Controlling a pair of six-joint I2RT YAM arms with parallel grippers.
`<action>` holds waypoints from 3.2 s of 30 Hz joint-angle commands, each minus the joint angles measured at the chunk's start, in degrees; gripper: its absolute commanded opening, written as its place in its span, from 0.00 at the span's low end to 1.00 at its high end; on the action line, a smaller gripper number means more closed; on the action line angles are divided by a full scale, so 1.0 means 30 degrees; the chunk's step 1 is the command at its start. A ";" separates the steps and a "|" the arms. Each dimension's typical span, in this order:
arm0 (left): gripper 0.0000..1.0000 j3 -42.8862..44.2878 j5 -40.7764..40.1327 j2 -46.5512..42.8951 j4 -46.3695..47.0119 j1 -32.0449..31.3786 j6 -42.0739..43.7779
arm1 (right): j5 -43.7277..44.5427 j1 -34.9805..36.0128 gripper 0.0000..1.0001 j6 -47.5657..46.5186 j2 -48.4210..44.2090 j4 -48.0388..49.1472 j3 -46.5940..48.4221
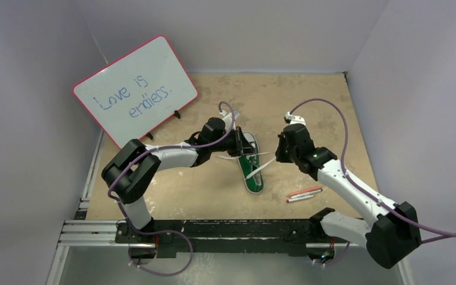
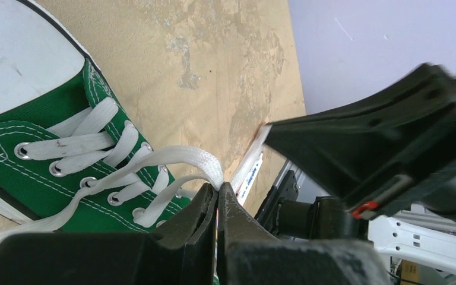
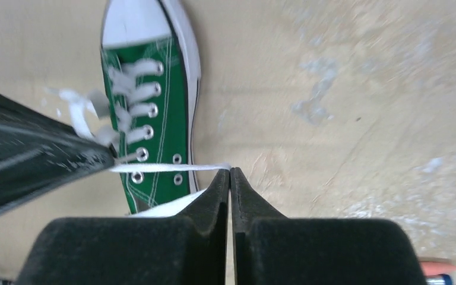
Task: Tie the shoes
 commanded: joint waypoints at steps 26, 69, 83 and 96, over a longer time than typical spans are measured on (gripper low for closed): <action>0.00 0.0804 0.1277 -0.0103 0.0685 0.0846 0.0349 | -0.4225 -0.0820 0.48 -0.0419 0.5587 -0.6411 0.2212; 0.00 0.1521 0.1537 -0.0485 -0.0283 0.1166 0.1492 | -1.1357 -0.4529 0.00 0.3077 0.9699 0.4149 0.7602; 0.00 0.1116 0.1227 -0.0323 0.1117 0.1183 0.0372 | -1.5410 -0.4522 0.00 0.5721 0.9932 0.4781 0.5786; 0.00 0.0976 0.1181 -0.0186 0.1562 0.1145 -0.0014 | -1.7211 -0.4457 0.00 0.4276 1.0142 0.2323 0.5125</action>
